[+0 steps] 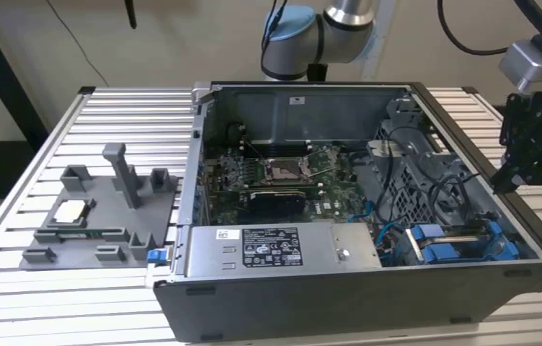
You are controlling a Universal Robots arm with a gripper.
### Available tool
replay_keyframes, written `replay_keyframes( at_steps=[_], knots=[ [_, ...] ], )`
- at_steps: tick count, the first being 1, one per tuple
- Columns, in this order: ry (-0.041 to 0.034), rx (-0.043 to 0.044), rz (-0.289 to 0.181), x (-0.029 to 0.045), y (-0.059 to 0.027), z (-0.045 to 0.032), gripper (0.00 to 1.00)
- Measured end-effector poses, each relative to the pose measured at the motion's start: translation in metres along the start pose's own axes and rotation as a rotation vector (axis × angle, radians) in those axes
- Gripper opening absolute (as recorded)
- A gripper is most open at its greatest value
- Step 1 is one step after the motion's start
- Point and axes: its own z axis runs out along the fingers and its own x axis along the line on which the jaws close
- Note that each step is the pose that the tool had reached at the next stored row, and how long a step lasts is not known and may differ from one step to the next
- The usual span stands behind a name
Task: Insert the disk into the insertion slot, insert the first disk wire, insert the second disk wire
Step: 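Insert the second disk wire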
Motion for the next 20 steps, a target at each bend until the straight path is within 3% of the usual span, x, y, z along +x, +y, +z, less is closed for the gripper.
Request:
replay_keyframes(
  at_steps=[6, 20],
  knots=[
    [-0.0001, 0.0, 0.0, 0.0006, 0.0119, -0.0019, 0.16],
    [0.001, 0.0001, 0.0, 0.0024, 0.0524, -0.0027, 0.16]
  ],
)
